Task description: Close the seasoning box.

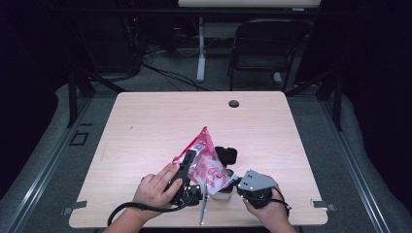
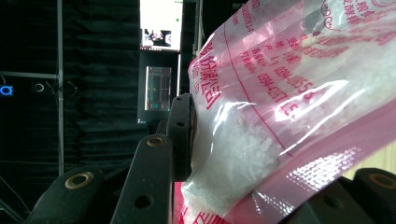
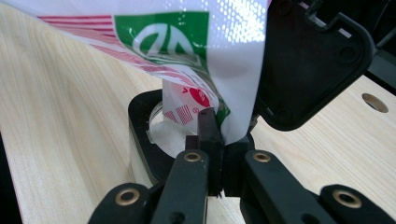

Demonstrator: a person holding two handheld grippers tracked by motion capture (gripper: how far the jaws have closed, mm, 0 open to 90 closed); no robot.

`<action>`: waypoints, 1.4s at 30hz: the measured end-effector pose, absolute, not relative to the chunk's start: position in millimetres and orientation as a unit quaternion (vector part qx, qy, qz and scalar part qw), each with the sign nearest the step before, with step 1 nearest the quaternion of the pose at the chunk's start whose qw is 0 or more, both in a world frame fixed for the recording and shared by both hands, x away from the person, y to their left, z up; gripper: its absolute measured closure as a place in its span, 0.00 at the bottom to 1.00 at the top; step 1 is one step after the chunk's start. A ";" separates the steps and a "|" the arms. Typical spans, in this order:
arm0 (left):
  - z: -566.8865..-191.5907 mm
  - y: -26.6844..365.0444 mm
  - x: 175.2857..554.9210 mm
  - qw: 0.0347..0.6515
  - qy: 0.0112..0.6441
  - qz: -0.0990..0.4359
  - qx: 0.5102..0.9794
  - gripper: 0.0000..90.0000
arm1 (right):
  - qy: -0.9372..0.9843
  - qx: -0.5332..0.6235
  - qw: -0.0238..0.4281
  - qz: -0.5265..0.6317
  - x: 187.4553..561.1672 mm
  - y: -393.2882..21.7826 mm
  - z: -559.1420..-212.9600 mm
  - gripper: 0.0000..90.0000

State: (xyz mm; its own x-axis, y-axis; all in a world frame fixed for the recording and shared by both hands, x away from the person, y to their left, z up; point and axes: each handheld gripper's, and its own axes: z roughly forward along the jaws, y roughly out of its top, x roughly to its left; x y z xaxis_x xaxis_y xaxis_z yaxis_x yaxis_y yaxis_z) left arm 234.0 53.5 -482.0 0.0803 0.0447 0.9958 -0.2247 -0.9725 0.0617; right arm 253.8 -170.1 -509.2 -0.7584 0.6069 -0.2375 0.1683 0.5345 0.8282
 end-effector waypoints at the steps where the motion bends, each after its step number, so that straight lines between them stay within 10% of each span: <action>1: -482.4 53.5 234.0 0.101 -0.060 0.673 0.730 0.79 | 0.837 0.232 0.259 0.423 253.8 -170.1 -509.2 1.00; 42: -479.5 51.2 232.9 0.098 -0.073 0.681 0.722 0.79 | 0.837 0.232 0.260 0.422 253.9 -170.4 -509.5 0.99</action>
